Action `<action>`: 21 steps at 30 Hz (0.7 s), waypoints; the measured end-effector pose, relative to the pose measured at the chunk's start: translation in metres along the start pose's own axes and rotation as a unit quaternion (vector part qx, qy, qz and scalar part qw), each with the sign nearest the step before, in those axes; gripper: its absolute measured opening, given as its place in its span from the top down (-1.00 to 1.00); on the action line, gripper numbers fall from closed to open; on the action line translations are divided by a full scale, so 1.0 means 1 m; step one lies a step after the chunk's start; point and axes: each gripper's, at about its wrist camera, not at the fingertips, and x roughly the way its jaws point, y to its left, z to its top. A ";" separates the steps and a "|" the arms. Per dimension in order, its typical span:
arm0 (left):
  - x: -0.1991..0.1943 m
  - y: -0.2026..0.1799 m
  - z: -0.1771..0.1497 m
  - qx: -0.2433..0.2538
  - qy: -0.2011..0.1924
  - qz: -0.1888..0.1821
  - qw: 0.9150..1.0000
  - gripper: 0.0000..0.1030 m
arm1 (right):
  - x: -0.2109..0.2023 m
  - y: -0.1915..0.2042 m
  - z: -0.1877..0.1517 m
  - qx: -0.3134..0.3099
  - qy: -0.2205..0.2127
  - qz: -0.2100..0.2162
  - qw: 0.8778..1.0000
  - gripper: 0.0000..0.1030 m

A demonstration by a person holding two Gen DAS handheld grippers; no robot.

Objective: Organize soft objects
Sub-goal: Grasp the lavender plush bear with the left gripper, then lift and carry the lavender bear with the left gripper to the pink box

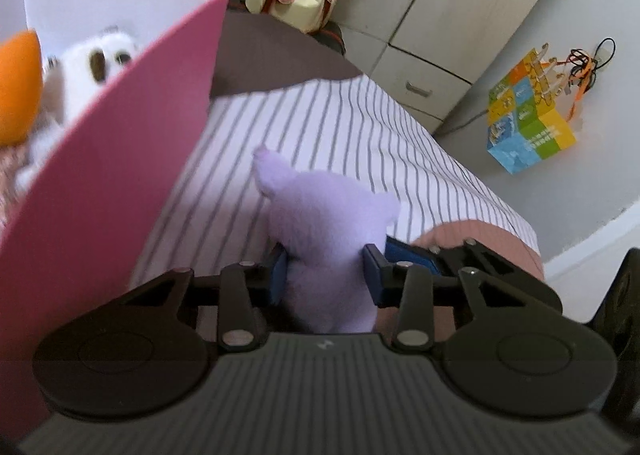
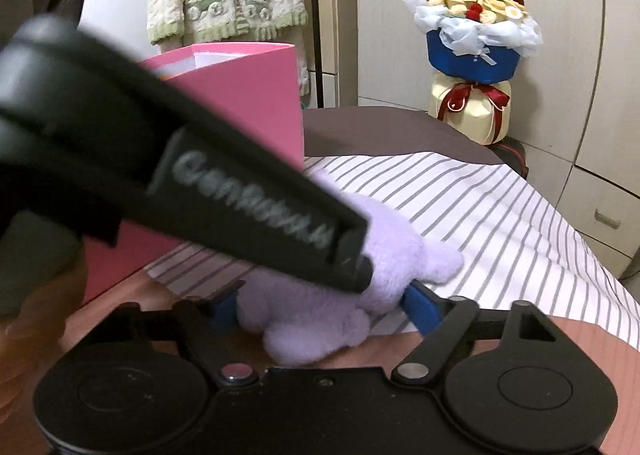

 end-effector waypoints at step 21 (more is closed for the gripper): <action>-0.064 -0.018 -0.067 0.090 -0.043 -0.027 0.995 0.31 | -0.056 0.038 -0.028 0.041 -0.019 -0.034 0.998 -0.32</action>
